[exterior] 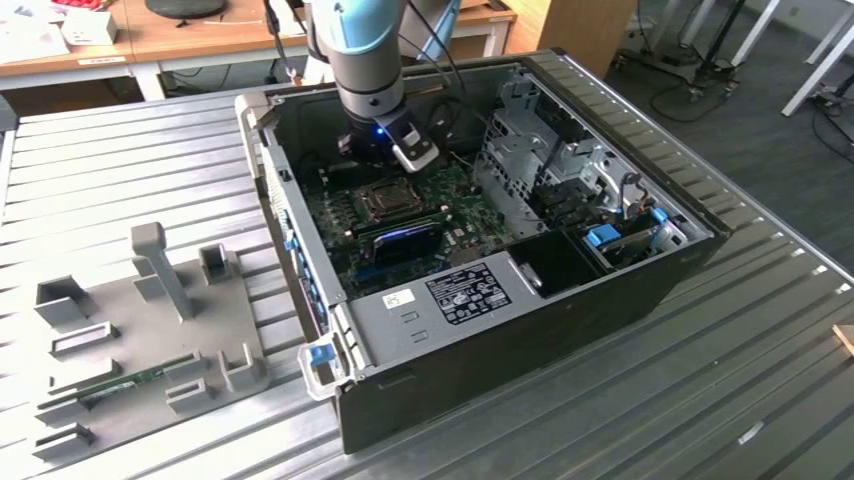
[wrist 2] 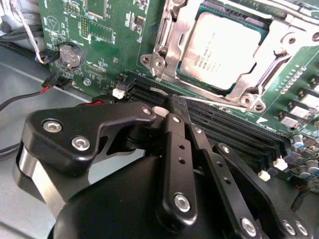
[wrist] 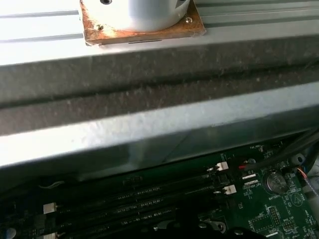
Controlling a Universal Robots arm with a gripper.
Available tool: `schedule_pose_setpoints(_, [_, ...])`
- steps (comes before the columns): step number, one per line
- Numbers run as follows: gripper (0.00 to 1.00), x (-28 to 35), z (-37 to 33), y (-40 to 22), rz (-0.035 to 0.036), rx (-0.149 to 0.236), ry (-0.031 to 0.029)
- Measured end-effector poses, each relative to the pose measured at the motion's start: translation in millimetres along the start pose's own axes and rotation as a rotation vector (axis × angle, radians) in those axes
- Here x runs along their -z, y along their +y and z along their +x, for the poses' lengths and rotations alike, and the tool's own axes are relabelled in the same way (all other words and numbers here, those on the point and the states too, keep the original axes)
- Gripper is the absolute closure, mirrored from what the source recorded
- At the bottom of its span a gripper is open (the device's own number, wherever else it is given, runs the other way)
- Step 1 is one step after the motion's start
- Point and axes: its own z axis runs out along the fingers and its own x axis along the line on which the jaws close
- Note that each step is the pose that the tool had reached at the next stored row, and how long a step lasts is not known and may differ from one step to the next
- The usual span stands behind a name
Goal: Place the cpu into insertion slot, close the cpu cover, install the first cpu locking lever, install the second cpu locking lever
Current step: 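Install the first cpu locking lever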
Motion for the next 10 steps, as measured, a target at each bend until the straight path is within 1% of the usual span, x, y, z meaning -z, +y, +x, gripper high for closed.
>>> schedule_pose_setpoints(5, [0.89, -0.9, -0.3, -2.7, 0.0005, 0.000, -0.0002])
schedule_pose_setpoints(10, [0.89, -1.9, -0.2, -4.0, 0.0023, 0.000, -0.0003])
